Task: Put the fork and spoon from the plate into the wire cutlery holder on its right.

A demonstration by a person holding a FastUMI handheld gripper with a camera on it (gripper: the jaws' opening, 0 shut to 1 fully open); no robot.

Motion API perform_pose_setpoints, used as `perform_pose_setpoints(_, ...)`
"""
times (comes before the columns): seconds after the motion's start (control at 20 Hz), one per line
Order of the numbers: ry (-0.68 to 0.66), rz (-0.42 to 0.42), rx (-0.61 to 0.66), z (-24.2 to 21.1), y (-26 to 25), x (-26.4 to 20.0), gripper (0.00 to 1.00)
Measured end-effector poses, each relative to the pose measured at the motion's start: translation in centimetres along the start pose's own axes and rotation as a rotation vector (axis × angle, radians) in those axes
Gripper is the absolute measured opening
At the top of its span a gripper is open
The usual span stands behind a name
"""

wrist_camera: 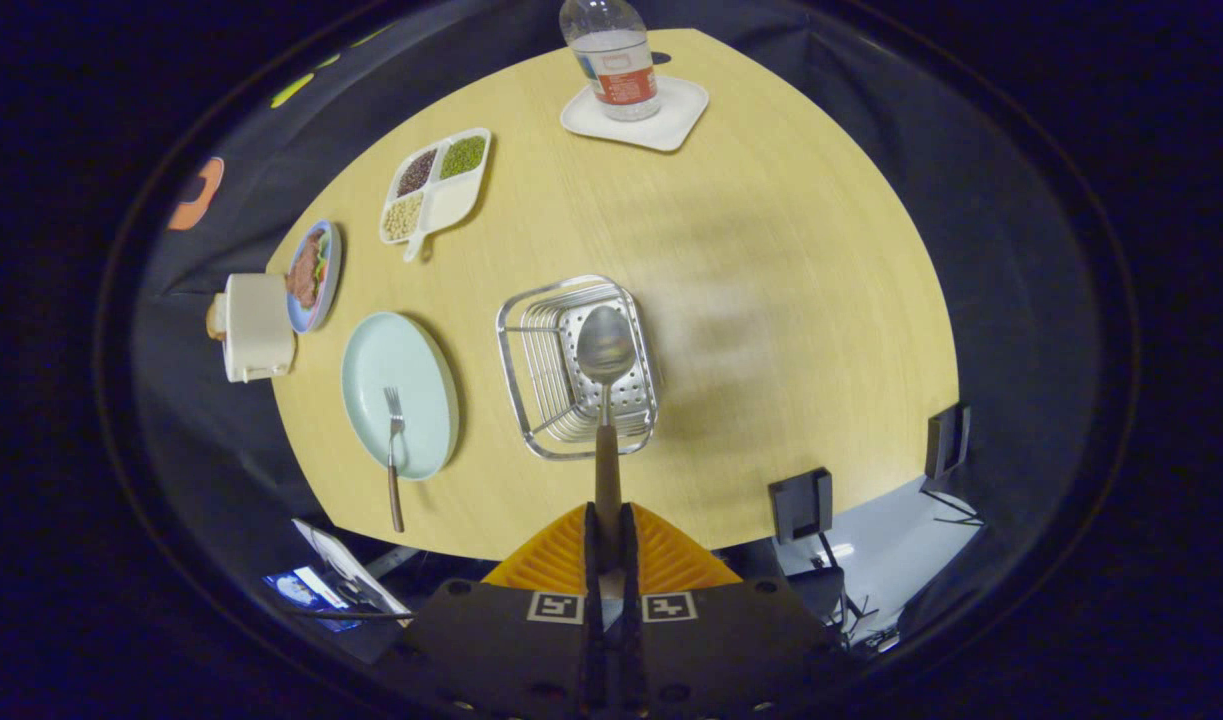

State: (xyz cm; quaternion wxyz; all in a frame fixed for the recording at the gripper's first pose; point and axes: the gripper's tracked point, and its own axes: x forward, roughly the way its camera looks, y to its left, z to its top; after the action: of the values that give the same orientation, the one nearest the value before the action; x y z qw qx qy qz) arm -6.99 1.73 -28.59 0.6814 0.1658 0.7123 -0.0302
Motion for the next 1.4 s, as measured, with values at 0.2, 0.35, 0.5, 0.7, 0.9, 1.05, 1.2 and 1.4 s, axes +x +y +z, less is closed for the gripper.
perform_pose_setpoints(0.2,-0.086,-0.047,-0.056,1.1,0.2,-1.2,0.53)
perform_pose_setpoints(0.35,-0.165,-0.068,-0.090,2.3,0.8,-2.6,0.92)
perform_pose_setpoints(0.5,-0.250,-0.096,-0.155,3.2,2.5,-4.1,0.96)
perform_pose_setpoints(0.7,-0.290,-0.082,-0.248,2.0,7.6,-5.0,0.96)
perform_pose_setpoints(0.9,-0.287,-0.042,-0.307,0.1,13.6,-3.5,0.96)
perform_pose_setpoints(1.05,-0.265,-0.002,-0.305,-2.1,17.6,-1.4,0.96)
perform_pose_setpoints(1.2,-0.234,0.019,-0.317,-4.4,20.5,0.8,0.96)
perform_pose_setpoints(1.4,-0.235,0.007,-0.365,-6.3,23.2,4.3,0.96)
